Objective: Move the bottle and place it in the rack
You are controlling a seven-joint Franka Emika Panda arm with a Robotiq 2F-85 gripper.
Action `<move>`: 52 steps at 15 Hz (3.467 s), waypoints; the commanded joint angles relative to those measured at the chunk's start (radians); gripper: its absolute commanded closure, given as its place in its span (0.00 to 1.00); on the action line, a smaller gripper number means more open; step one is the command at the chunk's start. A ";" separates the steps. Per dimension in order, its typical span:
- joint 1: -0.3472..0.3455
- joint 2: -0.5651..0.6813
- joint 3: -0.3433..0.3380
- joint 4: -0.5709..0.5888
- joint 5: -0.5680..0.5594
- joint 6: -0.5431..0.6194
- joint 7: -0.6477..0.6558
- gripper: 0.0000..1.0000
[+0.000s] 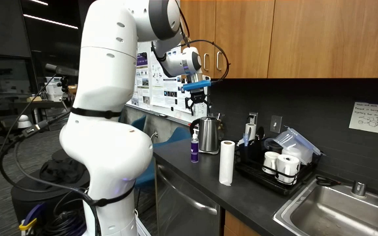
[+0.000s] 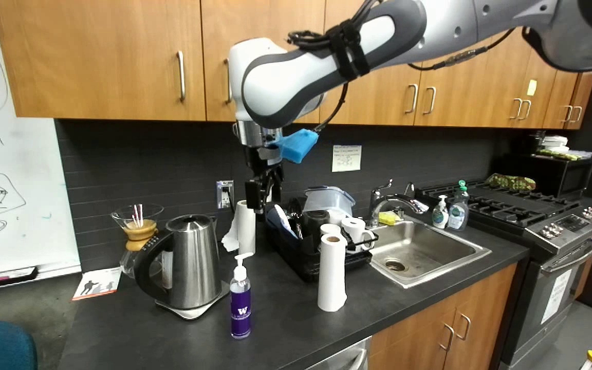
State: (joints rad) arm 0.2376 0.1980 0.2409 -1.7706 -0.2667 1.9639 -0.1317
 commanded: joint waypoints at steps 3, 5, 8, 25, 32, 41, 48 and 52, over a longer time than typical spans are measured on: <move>0.014 0.125 -0.002 0.170 0.011 -0.109 -0.162 0.00; 0.020 0.147 -0.001 0.198 0.015 -0.148 -0.185 0.00; 0.020 0.170 0.013 0.215 0.043 -0.182 -0.251 0.00; 0.030 0.347 0.029 0.284 0.072 -0.069 -0.406 0.00; 0.030 0.416 0.023 0.304 0.084 0.012 -0.360 0.31; 0.030 0.368 0.005 0.272 0.069 0.014 -0.292 0.97; 0.033 0.321 -0.005 0.251 0.057 0.008 -0.263 0.94; 0.030 0.250 -0.010 0.221 0.052 -0.005 -0.240 0.94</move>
State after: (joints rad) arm 0.2596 0.5400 0.2485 -1.4880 -0.2003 1.9770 -0.4030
